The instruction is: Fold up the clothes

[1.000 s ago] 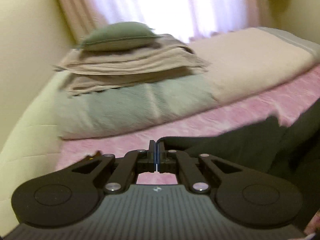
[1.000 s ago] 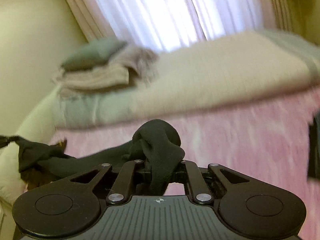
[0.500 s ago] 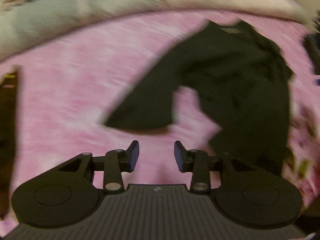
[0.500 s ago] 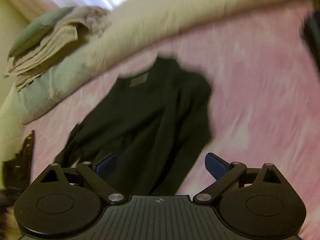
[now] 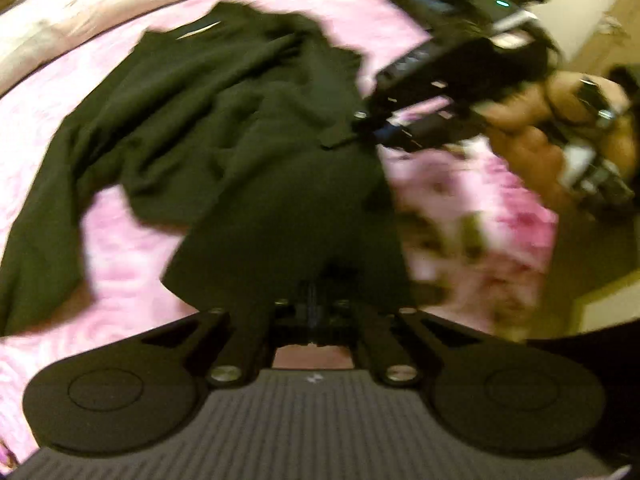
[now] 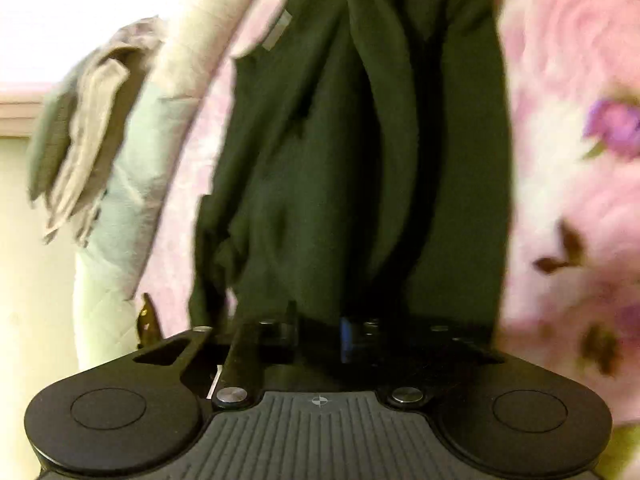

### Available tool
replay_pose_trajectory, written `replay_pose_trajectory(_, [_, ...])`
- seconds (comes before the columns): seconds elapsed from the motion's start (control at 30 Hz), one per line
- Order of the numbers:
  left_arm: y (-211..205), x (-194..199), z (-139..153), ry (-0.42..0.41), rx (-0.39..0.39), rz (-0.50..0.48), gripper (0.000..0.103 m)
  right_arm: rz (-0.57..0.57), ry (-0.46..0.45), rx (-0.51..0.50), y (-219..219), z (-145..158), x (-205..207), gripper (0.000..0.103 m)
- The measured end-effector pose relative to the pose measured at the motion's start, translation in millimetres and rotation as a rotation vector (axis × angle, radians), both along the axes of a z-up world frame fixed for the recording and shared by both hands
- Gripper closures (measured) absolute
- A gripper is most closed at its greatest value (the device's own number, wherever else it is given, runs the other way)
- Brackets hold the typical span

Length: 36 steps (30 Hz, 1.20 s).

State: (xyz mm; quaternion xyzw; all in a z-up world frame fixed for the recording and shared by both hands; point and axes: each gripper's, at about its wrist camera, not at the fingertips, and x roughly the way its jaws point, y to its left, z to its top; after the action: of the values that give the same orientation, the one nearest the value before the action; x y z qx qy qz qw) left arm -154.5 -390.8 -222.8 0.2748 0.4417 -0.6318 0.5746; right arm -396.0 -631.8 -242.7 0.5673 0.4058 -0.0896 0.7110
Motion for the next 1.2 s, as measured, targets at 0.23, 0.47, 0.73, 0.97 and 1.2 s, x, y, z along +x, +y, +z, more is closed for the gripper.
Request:
replay_pose_trajectory(0.23, [-2.9, -44.2, 38.5, 0.126, -0.057, 0.029, 0.098, 0.125, 0.120, -0.315, -53.5, 105.5, -83.7, 0.096])
replay_pose_trajectory(0.47, [-31.6, -9.6, -28.7, 0.082, 0.082, 0.343, 0.051, -0.033, 0.423, -0.640, -141.5, 108.4, -161.6, 0.096])
replay_pose_trajectory(0.73, [-63.2, 12.8, -74.2, 0.011, 0.107, 0.342, 0.080, 0.076, 0.453, -0.824, -116.0, 82.8, -164.1, 0.011])
replay_pose_trajectory(0.97, [-11.9, 45.4, -3.1, 0.090, 0.073, 0.382, 0.094, 0.318, 0.118, -0.587, -36.6, 57.0, -135.4, 0.011])
replay_pose_trajectory(1.2, [52.7, 101.4, 50.8, 0.040, 0.129, 0.532, 0.095, 0.544, -0.009, -0.446, 53.8, -8.0, -79.9, 0.011])
